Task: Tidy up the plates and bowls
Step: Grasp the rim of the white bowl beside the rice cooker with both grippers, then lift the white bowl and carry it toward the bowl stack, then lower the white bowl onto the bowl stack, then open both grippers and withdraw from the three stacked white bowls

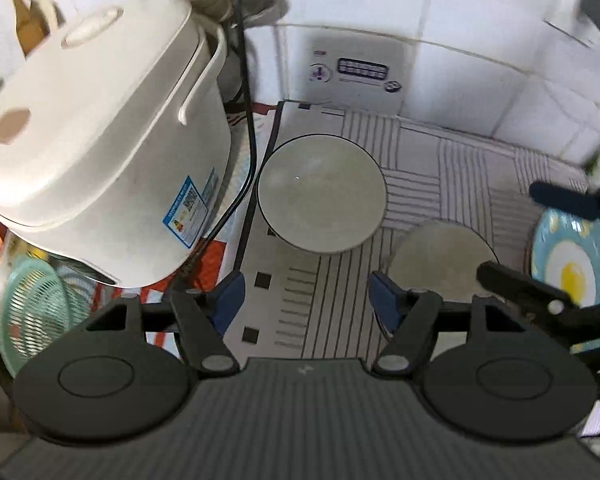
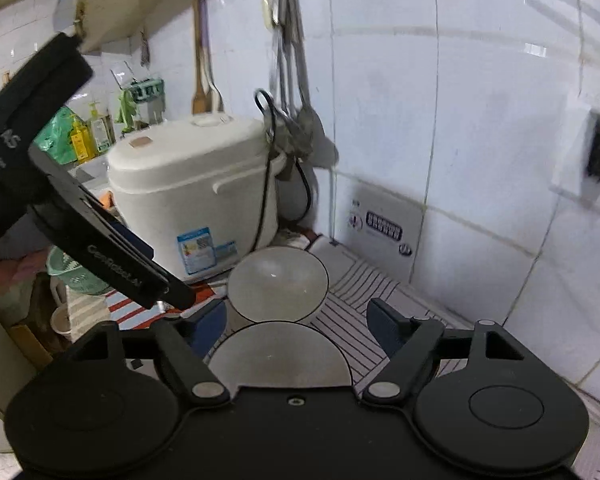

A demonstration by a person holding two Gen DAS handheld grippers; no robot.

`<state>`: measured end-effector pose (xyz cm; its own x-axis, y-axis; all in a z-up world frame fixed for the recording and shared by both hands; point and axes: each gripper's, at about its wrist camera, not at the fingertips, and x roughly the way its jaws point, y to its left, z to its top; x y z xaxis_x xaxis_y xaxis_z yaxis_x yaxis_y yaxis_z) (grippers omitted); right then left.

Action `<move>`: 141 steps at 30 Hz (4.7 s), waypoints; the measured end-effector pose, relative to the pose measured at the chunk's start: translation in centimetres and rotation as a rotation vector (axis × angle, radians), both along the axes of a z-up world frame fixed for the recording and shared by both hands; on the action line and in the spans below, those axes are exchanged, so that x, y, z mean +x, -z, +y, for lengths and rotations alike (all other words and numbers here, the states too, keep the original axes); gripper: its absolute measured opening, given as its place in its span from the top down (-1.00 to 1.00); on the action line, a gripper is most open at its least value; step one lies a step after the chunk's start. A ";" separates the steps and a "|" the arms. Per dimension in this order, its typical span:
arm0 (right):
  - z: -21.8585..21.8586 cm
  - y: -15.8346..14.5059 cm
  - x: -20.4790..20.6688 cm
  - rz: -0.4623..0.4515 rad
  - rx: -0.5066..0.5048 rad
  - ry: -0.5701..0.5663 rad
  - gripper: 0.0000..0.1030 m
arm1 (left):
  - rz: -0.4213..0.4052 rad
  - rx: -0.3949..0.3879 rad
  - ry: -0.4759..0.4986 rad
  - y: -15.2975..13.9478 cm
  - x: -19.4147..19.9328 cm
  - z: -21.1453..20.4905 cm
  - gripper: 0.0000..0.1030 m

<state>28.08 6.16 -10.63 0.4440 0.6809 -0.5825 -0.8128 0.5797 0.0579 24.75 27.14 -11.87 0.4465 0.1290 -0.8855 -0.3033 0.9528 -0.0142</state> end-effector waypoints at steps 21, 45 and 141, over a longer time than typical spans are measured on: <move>7.9 7.3 11.3 0.459 -0.071 0.102 -0.15 | -0.043 -0.205 -0.265 8.6 3.7 6.5 0.33; 4.9 3.7 9.6 0.546 0.072 0.180 0.66 | -0.104 -0.190 -0.141 2.1 1.7 2.9 0.72; -7.0 -0.3 -8.6 0.064 -0.107 0.236 0.20 | 0.020 -0.013 0.187 -2.2 -6.5 -9.6 0.48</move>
<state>19.45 -0.83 -10.34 0.5431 0.4957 -0.6777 -0.6514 0.7581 0.0326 18.28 17.58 -9.71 0.4443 0.0339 -0.8952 -0.1208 0.9924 -0.0224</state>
